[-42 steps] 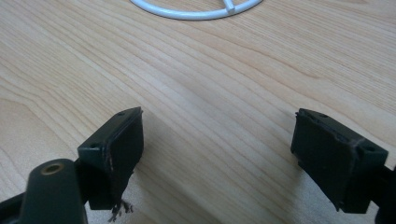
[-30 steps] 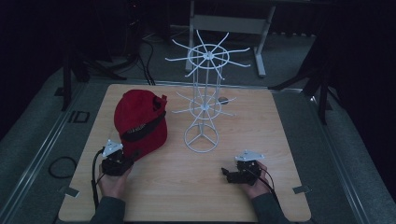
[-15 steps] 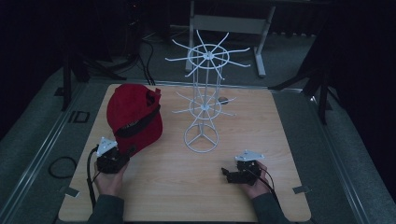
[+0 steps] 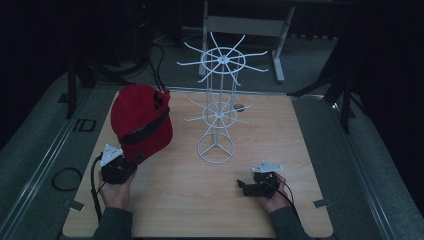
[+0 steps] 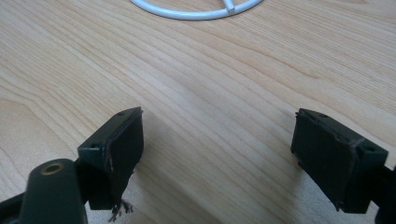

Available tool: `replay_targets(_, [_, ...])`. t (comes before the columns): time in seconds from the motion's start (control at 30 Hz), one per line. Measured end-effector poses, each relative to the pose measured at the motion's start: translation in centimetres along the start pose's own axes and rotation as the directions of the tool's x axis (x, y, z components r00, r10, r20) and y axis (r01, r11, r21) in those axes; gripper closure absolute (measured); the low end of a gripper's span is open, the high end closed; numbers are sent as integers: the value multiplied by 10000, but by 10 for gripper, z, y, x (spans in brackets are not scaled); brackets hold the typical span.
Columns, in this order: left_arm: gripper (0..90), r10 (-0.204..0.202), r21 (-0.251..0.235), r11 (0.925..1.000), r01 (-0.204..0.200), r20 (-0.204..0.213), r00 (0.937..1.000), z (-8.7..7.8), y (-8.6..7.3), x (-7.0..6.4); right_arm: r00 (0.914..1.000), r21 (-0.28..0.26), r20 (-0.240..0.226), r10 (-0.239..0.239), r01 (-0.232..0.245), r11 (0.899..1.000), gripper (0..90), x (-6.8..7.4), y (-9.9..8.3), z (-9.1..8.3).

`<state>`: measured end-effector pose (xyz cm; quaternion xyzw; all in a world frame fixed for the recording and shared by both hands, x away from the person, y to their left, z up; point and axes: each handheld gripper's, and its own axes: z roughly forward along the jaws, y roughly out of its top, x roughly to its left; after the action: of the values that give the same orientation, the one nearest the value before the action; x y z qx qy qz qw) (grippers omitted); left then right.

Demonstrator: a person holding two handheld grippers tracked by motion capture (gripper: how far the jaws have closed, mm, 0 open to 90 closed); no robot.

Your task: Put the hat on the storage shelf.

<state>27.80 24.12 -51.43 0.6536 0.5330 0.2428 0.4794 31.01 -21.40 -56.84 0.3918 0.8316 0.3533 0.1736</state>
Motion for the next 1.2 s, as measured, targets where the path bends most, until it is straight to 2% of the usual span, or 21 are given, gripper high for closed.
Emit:
replay_targets(0.67, [862, -117, -472, 9988, 115, -53, 9999, -9, 10, -1, 10000, -17, 9, -17, 17, 10000, 168, 0, 0, 0])
replay_targets(1.2, [862, -25, -672, 9977, 16, -125, 9999, -16, 23, -3, 10000, -17, 6, -7, 7, 10000, 169, 0, 0, 0])
